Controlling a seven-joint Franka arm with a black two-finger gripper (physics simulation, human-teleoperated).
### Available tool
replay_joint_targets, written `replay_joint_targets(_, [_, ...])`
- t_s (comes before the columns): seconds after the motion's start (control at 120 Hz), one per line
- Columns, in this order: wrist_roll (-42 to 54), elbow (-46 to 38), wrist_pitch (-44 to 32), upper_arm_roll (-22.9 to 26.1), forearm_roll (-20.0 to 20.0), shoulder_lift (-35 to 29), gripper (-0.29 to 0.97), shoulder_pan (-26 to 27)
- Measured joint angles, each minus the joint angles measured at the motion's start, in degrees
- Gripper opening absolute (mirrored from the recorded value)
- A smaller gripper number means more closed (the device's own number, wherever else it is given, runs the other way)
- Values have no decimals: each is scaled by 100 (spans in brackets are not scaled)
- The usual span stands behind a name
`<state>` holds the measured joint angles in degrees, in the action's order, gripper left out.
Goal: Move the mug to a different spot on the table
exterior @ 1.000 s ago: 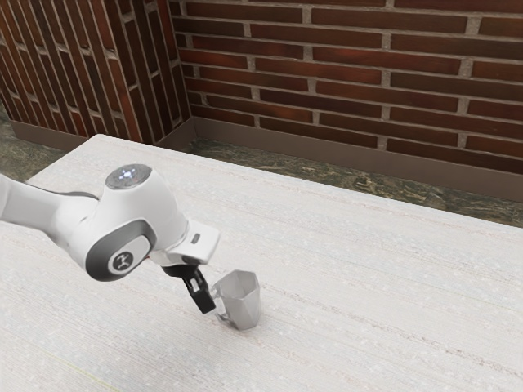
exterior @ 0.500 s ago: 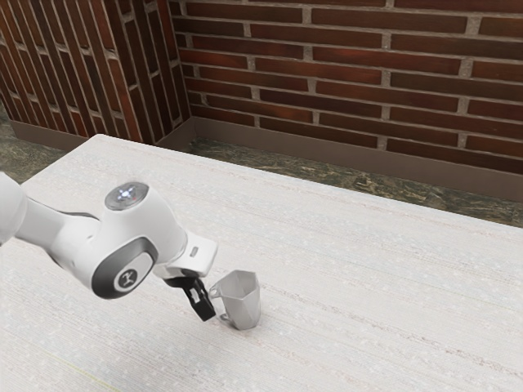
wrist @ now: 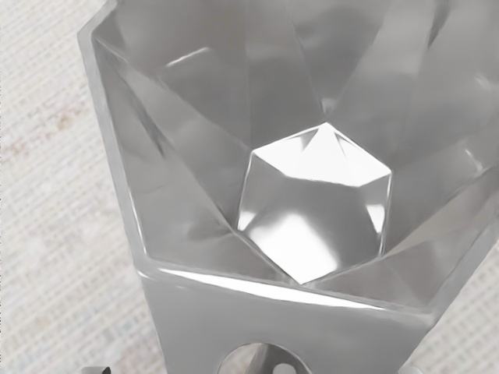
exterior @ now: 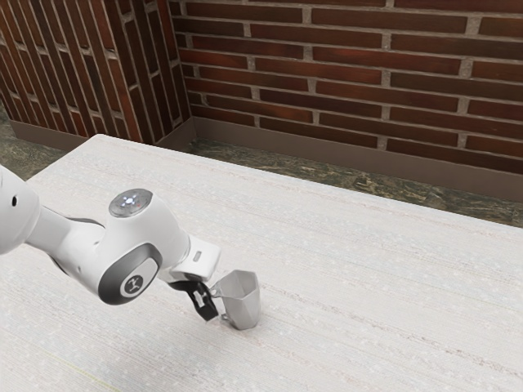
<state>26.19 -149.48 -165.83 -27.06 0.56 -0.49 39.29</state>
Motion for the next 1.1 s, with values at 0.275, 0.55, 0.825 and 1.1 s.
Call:
replay_joint_targets(0.275, [46,11,-59,33,81,-19,36,59])
replay_joint_targets(0.55, [73,5,-114,37,323,-19,11,282])
replay_joint_targets(0.825, [184,21,-142,-33,419,-526,2,298])
replay_joint_targets(1.1, [376,-467,-135,-47,412,-1162,-6,-493])
